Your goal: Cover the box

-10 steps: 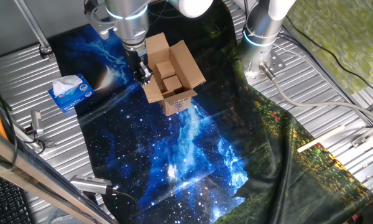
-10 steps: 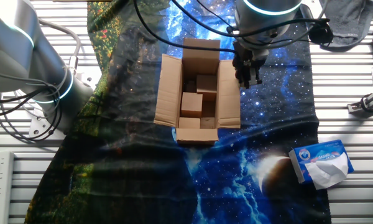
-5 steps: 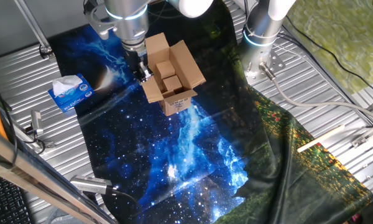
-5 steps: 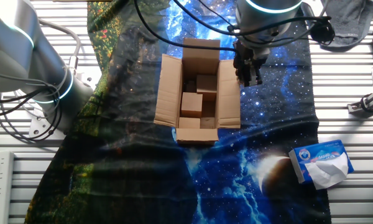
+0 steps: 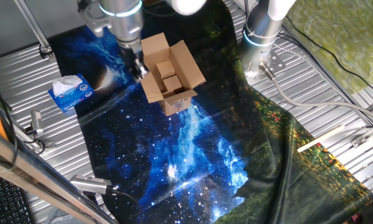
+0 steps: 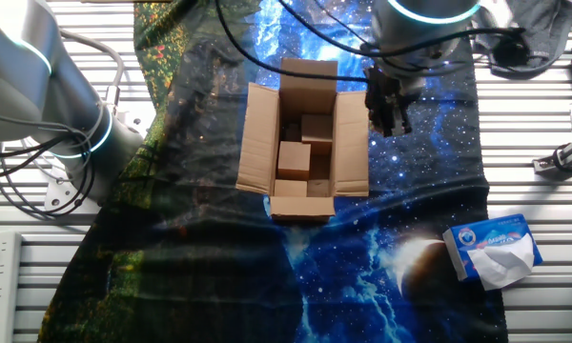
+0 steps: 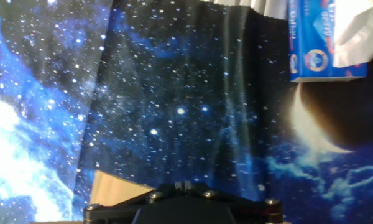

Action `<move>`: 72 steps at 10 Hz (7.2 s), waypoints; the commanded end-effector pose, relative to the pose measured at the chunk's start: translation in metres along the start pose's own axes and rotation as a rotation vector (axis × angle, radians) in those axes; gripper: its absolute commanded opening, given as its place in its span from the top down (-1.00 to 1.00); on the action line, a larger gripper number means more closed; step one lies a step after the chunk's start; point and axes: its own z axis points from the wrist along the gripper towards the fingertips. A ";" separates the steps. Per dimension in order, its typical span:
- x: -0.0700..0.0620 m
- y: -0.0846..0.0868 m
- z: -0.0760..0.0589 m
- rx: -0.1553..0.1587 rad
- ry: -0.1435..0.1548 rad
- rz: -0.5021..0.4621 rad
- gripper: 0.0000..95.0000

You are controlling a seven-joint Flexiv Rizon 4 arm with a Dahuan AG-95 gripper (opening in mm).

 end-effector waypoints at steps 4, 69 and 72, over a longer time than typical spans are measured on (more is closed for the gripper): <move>0.011 -0.058 -0.026 -0.032 0.009 -0.021 1.00; 0.125 -0.114 0.004 -0.064 0.053 -0.066 0.60; 0.125 -0.114 0.004 -0.058 0.057 -0.090 0.60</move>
